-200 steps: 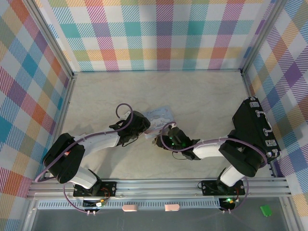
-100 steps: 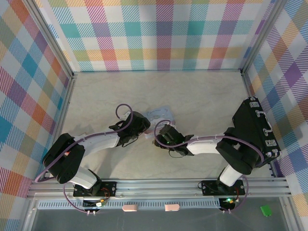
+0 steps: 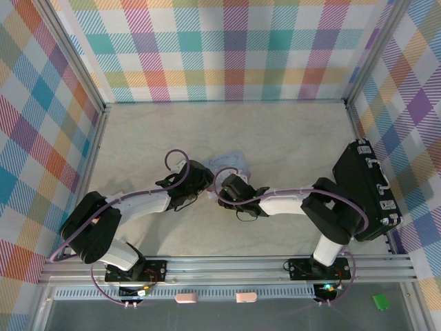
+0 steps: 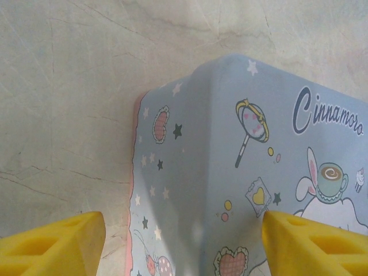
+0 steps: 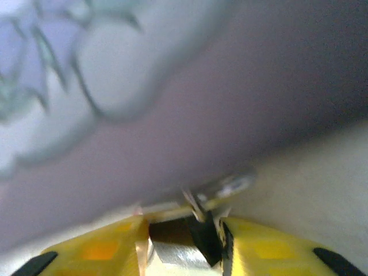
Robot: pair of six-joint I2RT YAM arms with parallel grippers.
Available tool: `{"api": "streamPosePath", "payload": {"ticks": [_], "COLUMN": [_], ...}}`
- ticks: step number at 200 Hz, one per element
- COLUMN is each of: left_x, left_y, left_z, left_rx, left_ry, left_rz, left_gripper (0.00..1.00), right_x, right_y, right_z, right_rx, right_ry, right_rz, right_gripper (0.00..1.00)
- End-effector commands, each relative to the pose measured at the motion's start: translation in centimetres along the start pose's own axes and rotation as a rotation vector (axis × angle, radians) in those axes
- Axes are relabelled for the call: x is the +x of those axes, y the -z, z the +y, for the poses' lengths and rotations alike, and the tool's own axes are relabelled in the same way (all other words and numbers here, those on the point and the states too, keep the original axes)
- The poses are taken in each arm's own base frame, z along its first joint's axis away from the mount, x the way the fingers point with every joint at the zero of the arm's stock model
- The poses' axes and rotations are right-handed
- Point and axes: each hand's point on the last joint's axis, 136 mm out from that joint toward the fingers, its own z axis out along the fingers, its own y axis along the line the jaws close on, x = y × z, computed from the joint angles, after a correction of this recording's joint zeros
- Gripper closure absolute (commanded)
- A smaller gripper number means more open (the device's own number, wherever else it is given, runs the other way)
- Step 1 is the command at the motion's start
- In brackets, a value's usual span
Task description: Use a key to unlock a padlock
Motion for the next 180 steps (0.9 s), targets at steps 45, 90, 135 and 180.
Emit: {"api": "streamPosePath", "payload": {"ticks": [45,90,135,180], "left_x": [1.0,0.8,0.7,0.7], "left_y": [0.1,0.2,0.2,0.2], "left_z": [3.0,3.1,3.4,3.1], "left_rx": [-0.094,-0.105,-0.119,-0.111], "left_ry": [-0.021,-0.021,-0.020,-0.020], "left_rz": [0.022,0.012,0.005,0.009], "left_gripper": [0.30,0.30,0.30,0.30], "right_x": [1.0,1.0,1.1,0.7], "right_y": [-1.6,-0.7,0.2,0.0], "right_z": [-2.1,-2.3,-2.6,-2.8], "right_rx": [0.050,-0.004,-0.146,-0.234], "right_ry": [-0.024,-0.078,-0.303,-0.411], "right_rz": [0.017,0.006,0.068,0.080], "right_gripper": [0.76,0.82,0.84,0.86]}}
